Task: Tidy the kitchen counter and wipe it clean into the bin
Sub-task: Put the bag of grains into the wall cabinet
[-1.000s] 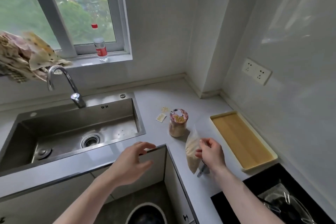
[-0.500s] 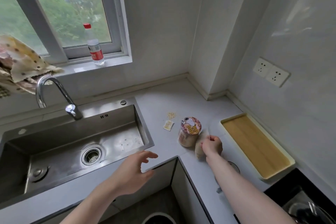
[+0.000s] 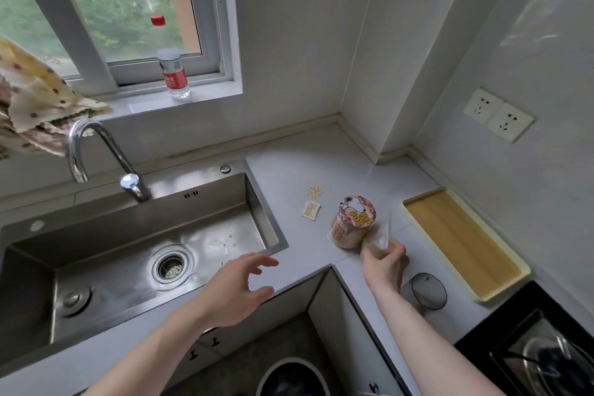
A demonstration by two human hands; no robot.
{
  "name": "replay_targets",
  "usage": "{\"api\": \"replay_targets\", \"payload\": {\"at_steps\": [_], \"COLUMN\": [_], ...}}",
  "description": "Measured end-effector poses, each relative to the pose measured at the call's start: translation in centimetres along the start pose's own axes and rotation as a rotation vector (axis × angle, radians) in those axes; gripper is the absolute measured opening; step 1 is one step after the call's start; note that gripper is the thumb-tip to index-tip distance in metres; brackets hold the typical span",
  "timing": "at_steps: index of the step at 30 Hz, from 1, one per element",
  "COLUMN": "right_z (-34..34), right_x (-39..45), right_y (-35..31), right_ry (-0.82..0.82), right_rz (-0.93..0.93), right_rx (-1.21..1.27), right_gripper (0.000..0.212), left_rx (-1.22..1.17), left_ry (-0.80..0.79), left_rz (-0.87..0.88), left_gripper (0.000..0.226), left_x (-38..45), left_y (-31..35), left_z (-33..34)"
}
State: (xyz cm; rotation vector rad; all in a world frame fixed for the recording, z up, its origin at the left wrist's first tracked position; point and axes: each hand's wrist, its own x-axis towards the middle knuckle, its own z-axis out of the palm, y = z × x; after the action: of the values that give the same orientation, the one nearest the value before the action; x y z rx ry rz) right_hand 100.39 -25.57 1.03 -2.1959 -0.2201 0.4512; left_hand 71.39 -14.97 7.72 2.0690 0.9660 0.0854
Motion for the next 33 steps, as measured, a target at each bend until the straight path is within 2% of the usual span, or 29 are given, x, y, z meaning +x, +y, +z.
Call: {"api": "replay_targets", "payload": {"at_steps": [3,11,20,26,33], "right_z": [0.1,1.0,0.9,3.6,7.0], "right_x": [-4.4,-12.1,-17.3,-21.7,-27.9], "right_y": [0.8,1.9,-3.2,-4.5,-6.0], "right_ry": [-0.042,-0.370,-0.675,-0.911,-1.053], "right_rz": [-0.030,-0.165,-0.393,-0.548,-0.705], "right_rx": [0.018,-0.094,-0.144,-0.209,-0.209], "right_gripper": [0.056,0.053,0.046,0.041,0.039], "left_rx": [-0.022,-0.015,-0.154,-0.126,-0.142], "left_ry": [0.003,0.005,0.239,0.317,0.453], "left_rz": [0.004,-0.030,-0.159,-0.261,-0.372], "left_gripper": [0.039,0.039,0.038,0.039,0.040], "left_x": [-0.4,-4.6,-12.9,-19.6,-26.8], "left_y": [-1.5,-6.4,-7.6,-8.0,-11.1], "left_z": [-1.2,-3.3,-4.7,-4.7,-6.0]}}
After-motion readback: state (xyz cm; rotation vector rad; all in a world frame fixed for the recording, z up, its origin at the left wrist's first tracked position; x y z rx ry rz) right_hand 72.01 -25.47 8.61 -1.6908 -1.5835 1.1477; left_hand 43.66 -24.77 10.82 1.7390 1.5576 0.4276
